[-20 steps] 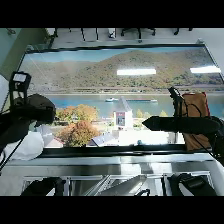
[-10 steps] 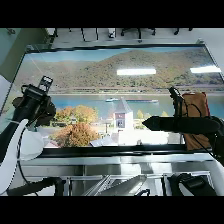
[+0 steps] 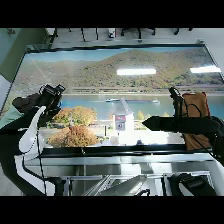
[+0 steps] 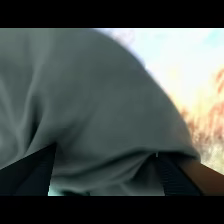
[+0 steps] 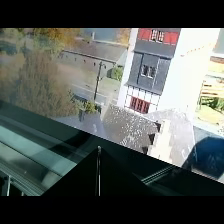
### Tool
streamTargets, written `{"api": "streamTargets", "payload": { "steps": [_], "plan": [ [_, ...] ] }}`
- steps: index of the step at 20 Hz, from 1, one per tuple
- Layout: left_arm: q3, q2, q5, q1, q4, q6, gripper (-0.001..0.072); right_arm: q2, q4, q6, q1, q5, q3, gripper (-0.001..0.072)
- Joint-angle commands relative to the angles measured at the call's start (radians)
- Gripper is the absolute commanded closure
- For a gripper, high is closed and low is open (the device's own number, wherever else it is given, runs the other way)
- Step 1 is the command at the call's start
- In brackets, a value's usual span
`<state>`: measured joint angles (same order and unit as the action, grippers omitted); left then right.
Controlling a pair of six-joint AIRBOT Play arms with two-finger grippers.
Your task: Fold the shirts.
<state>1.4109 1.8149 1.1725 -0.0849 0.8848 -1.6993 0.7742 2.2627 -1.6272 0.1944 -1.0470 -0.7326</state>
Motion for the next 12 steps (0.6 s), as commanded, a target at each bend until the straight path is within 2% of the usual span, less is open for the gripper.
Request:
{"api": "streamTargets", "payload": {
  "steps": [1,2,3,4,5,7,10,12],
  "plan": [
    [0.091,0.104,0.038,0.008,0.007,-0.077,0.0006,-0.001,0.0,0.0,0.001,0.0,0.0,0.0692],
    [0.1,0.122,0.055,0.014,0.008,-0.099,0.001,-0.001,0.0,0.0,0.001,0.0,0.0,0.0692],
    [0.103,0.134,0.07,0.014,0.006,-0.122,0.016,-0.001,0.0,0.0,0.001,0.0,0.0,0.0692],
    [0.102,0.141,0.082,0.017,0.006,-0.15,0.0405,-0.001,0.0,0.0,0.001,0.0,0.0,0.0692],
    [0.102,0.146,0.091,0.024,0.006,-0.169,0.0575,-0.001,0.0,0.0,0.001,0.0,0.0,0.0693],
    [0.102,0.148,0.098,0.035,0.005,-0.172,0.0692,-0.001,0.0,0.0,0.001,0.0,0.0,0.0692],
    [0.15,0.146,0.143,0.037,0.006,-0.165,0.0693,-0.001,0.0,0.0,0.001,0.0,0.0,0.0692],
    [0.232,0.133,0.165,0.014,0.009,-0.104,0.0693,-0.001,0.0,0.0,0.001,0.0,0.0,0.0693]
  ]
}}
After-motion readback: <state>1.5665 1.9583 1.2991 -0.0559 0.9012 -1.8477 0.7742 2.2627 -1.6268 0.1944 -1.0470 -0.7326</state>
